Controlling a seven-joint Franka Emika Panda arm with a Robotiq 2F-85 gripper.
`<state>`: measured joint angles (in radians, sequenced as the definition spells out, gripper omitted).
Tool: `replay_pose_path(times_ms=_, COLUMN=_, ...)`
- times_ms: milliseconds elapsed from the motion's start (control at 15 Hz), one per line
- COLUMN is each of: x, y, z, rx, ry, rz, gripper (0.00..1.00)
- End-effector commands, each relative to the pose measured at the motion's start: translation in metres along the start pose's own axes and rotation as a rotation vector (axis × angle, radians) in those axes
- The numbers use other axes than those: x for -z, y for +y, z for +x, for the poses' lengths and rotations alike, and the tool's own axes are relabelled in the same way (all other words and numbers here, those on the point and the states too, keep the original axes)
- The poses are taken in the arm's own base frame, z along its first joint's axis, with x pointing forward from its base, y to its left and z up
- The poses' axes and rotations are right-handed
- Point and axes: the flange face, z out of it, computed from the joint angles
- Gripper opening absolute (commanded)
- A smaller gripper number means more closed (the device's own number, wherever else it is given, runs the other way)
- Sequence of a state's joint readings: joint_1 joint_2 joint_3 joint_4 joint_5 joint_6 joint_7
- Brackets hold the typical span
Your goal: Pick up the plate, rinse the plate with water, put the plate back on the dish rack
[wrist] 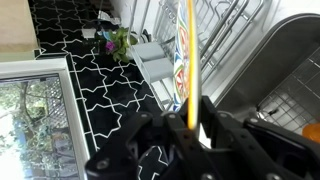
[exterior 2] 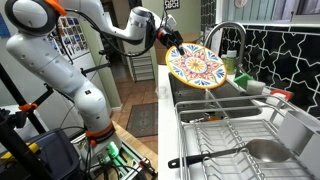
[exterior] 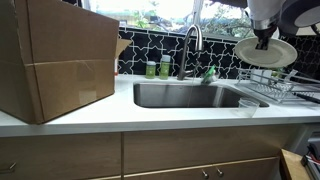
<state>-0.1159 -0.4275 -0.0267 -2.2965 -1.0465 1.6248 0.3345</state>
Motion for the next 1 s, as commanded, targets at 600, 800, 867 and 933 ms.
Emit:
replay_pose_path(times_ms=600, x=0.026, y=-0.036, z=0.014, rx=0.119, ry=0.051, rz=-0.028, gripper=0.03)
replay_pose_path(times_ms=800, x=0.041, y=-0.069, z=0.019, rx=0.244, ry=0.07, rz=-0.061, gripper=0.03)
replay_pose_path(times_ms=867, x=0.043, y=-0.079, z=0.02, rx=0.276, ry=0.069, rz=-0.078, gripper=0.03)
replay_pose_path(times_ms=933, x=0.044, y=-0.087, z=0.021, rx=0.301, ry=0.068, rz=-0.094, gripper=0.03)
